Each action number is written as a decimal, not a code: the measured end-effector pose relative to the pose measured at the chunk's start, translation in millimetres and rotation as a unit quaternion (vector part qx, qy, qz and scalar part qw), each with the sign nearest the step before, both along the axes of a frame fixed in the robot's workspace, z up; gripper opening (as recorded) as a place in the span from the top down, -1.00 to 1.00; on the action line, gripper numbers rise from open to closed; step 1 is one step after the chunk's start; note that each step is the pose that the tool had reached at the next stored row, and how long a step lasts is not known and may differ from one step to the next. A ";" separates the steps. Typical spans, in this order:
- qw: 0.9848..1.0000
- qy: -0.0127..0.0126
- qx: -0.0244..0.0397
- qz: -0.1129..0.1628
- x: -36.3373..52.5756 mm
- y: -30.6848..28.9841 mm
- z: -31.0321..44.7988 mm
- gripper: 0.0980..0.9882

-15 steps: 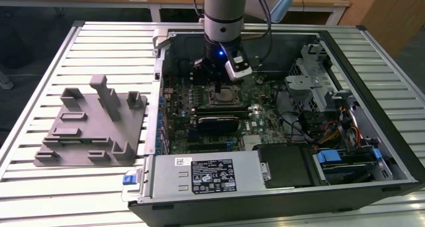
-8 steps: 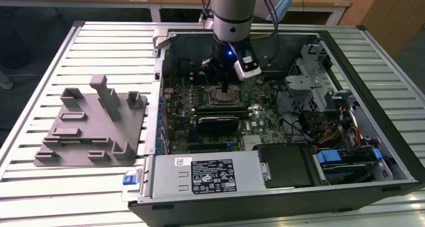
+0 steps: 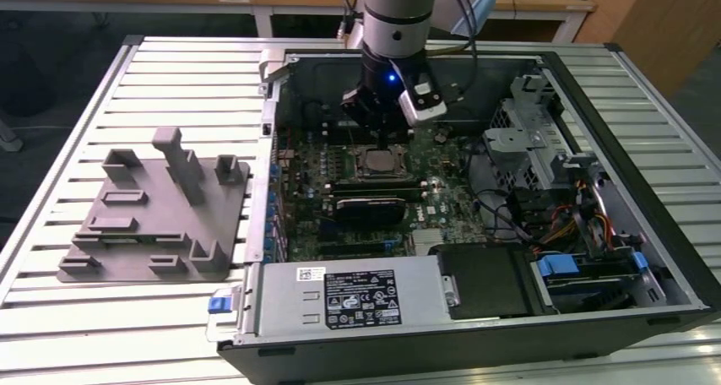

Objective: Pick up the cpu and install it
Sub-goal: 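Close the cpu cover, then install the first cpu locking lever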

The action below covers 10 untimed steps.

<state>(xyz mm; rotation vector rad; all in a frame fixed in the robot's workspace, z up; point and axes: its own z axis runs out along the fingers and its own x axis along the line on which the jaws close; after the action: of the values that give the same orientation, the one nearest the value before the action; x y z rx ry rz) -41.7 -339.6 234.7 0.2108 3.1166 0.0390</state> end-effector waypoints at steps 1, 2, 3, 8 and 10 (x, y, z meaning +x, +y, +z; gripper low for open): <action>1.000 0.000 0.000 0.000 0.0 0.0 1.3 0.98; 1.000 0.000 0.000 0.000 0.0 0.0 1.9 0.98; 1.000 0.000 0.000 0.000 0.0 0.0 1.9 0.98; 1.000 0.000 0.000 0.000 0.0 0.0 2.3 0.98; 1.000 0.000 0.000 0.000 0.0 0.0 2.3 0.98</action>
<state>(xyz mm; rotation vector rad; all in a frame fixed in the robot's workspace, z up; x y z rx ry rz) -41.7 -339.6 237.0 0.2107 3.1165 0.0391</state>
